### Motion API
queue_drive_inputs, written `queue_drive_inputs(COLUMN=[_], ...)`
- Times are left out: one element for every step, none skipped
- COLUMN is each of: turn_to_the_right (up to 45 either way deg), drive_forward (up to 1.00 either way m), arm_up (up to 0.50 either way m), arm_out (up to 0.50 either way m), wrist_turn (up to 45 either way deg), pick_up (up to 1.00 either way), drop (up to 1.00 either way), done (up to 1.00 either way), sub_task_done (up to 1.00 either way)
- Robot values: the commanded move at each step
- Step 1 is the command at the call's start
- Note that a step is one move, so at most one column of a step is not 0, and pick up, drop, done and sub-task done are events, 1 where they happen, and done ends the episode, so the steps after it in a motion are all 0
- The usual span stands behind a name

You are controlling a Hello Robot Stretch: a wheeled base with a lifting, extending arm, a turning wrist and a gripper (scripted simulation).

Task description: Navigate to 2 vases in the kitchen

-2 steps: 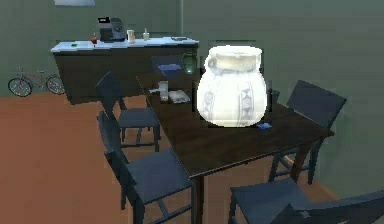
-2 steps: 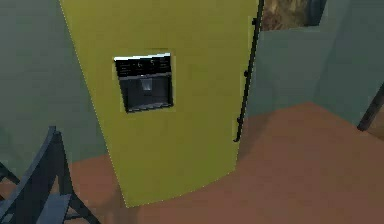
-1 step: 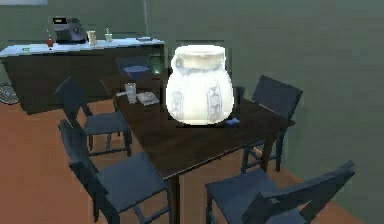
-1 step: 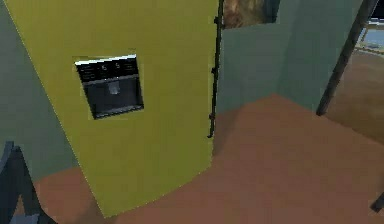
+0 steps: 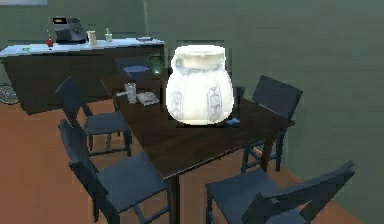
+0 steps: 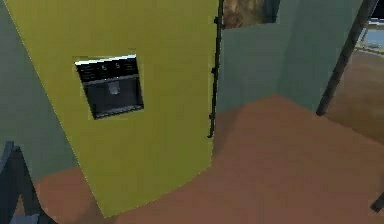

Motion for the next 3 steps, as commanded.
queue_drive_inputs(turn_to_the_right=[-45.0, -36.0, 0.0], drive_forward=[0.00, 0.00, 0.95], arm_up=[0.00, 0.00, 0.00], arm_out=[0.00, 0.00, 0.00], wrist_turn=[0.0, 0.0, 0.0], pick_up=[0.00, 0.00, 0.00], drop=[0.00, 0.00, 0.00], done=[0.00, 0.00, 0.00], sub_task_done=[0.00, 0.00, 0.00])
